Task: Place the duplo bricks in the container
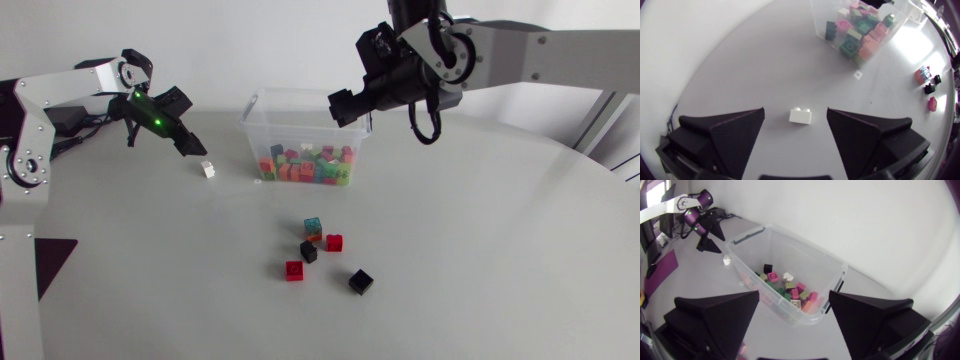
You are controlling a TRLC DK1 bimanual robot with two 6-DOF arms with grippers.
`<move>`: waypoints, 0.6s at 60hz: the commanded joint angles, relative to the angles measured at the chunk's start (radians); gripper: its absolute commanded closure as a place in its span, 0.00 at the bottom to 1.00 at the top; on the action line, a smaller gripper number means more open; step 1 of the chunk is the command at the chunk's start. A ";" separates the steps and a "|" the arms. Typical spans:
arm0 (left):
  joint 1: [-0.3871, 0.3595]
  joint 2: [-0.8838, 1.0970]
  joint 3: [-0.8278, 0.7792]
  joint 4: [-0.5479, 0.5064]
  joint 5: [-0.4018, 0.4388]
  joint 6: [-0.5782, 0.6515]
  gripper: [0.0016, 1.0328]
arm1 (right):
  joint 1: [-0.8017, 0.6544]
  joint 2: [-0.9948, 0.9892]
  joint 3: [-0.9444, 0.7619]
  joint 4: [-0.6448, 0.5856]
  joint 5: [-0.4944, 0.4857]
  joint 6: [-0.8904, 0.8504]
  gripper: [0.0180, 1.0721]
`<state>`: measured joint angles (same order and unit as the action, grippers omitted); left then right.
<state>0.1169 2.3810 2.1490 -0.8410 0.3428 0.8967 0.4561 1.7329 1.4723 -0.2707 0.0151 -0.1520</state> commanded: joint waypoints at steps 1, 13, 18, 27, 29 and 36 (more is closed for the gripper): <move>0.009 0.043 0.051 -0.017 0.024 0.041 0.17 | 0.013 -0.030 -0.070 0.021 -0.006 -0.018 0.04; 0.015 0.072 0.060 -0.017 0.030 0.053 0.17 | 0.016 -0.061 -0.121 0.033 -0.006 -0.021 0.04; 0.021 0.084 0.071 -0.017 0.028 0.059 0.17 | 0.016 -0.064 -0.127 0.033 -0.006 -0.021 0.04; 0.027 0.109 0.088 -0.017 0.028 0.073 0.17 | 0.018 -0.070 -0.141 0.033 -0.006 -0.024 0.04; 0.027 0.110 0.091 -0.017 0.028 0.074 0.17 | 0.018 -0.072 -0.147 0.034 -0.006 -0.026 0.04; 0.027 0.132 0.097 -0.017 0.028 0.079 0.17 | 0.018 -0.084 -0.176 0.048 -0.007 -0.026 0.04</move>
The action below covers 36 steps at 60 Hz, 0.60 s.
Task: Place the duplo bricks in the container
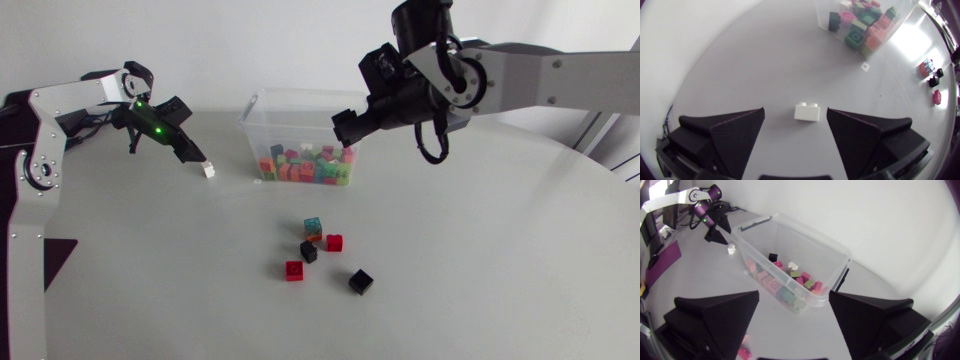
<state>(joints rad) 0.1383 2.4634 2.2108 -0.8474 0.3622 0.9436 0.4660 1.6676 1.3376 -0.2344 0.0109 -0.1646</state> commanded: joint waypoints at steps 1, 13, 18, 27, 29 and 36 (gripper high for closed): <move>0.006 0.049 0.035 -0.010 0.009 0.032 0.17 | 0.008 -0.022 -0.044 0.012 -0.003 -0.013 0.04; 0.003 0.071 0.041 -0.010 0.009 0.032 0.17 | 0.005 -0.055 -0.097 0.023 -0.003 -0.016 0.04; 0.003 0.074 0.040 -0.010 0.009 0.035 0.17 | 0.005 -0.075 -0.123 0.023 -0.003 -0.016 0.04; 0.000 0.085 0.044 -0.012 0.011 0.044 0.17 | 0.003 -0.108 -0.166 0.024 -0.005 -0.021 0.04; 0.000 0.092 0.050 -0.013 0.011 0.046 0.17 | 0.003 -0.115 -0.175 0.024 -0.005 -0.023 0.04; -0.003 0.108 0.059 -0.022 0.011 0.047 0.17 | 0.002 -0.140 -0.213 0.037 -0.006 -0.023 0.04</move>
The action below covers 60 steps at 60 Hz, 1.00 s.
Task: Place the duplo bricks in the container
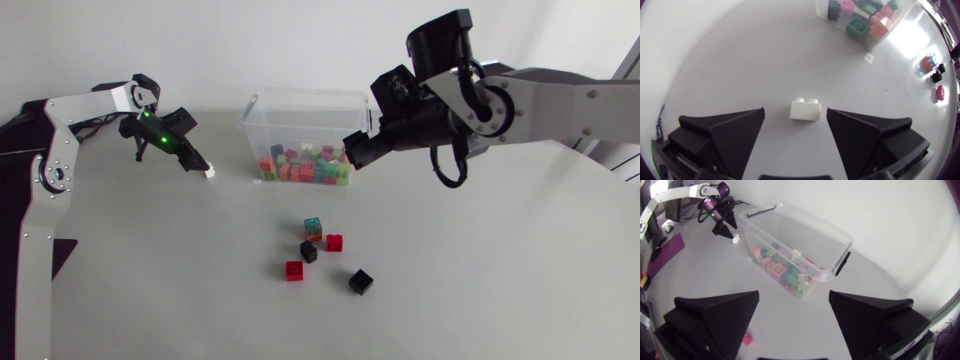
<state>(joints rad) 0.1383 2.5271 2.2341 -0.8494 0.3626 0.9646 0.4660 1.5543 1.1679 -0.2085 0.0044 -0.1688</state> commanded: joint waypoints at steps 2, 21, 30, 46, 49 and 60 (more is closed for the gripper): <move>-0.005 0.045 0.039 -0.020 0.009 0.026 0.17 | 0.002 -0.031 -0.056 0.012 0.000 -0.018 0.04; -0.005 0.125 0.174 -0.111 0.010 0.026 0.20 | 0.008 -0.089 -0.126 0.024 0.000 -0.017 0.04; -0.002 0.200 0.325 -0.217 0.010 0.028 0.28 | 0.019 -0.094 -0.157 0.027 0.000 -0.015 0.04; -0.020 0.611 1.153 -0.563 0.007 -0.043 0.80 | 0.037 -0.096 -0.223 0.064 0.000 -0.012 0.04; -0.026 0.585 1.107 -0.571 0.001 -0.061 0.86 | 0.036 -0.096 -0.221 0.064 0.002 -0.012 0.04; -0.020 0.409 0.934 -0.553 0.006 -0.136 0.91 | 0.037 -0.086 -0.211 0.061 0.005 -0.015 0.04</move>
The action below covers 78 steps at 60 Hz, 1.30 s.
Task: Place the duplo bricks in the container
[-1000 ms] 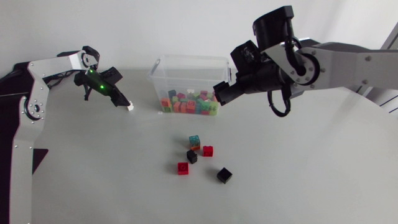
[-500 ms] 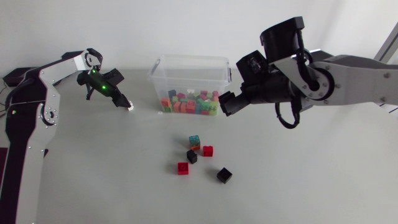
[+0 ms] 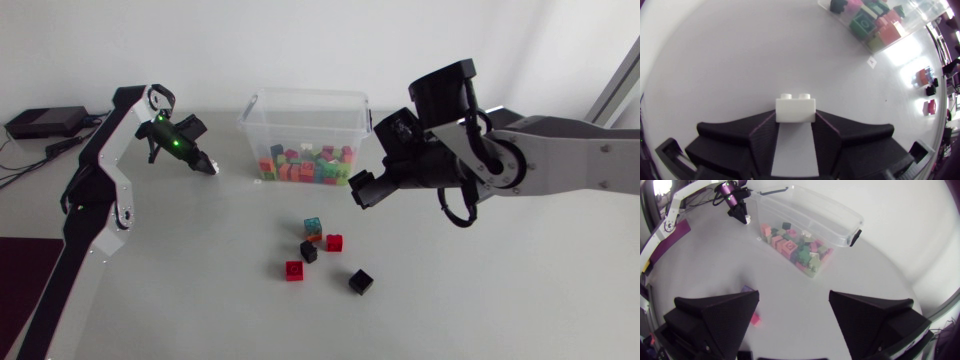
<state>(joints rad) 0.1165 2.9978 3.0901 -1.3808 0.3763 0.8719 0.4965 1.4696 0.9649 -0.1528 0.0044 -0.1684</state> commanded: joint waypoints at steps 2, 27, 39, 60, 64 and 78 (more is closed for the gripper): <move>0.000 -0.079 0.061 -0.023 -0.008 -0.053 0.91 | 0.007 0.000 -0.006 0.006 0.005 -0.016 0.04; -0.012 -0.528 -0.403 -0.023 -0.005 -0.142 0.91 | 0.051 0.055 0.015 -0.025 0.028 -0.002 0.04; -0.071 -0.823 -0.801 0.218 0.013 -0.238 0.91 | 0.071 0.046 -0.014 -0.025 0.031 0.007 0.04; -0.259 -0.930 -0.982 0.494 -0.073 -0.452 0.91 | 0.086 0.008 -0.061 -0.041 0.046 0.009 0.04; -0.290 -0.912 -0.986 0.540 -0.094 -0.476 0.91 | 0.097 0.024 -0.064 -0.044 0.046 0.009 0.04; -0.362 -0.844 -1.012 0.735 -0.166 -0.564 0.91 | 0.116 0.080 -0.068 -0.131 0.051 0.013 0.04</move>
<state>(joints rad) -0.2302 2.1006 2.0979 -0.6788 0.2256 0.3576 0.6033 1.5166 0.9260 -0.2443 0.0528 -0.1642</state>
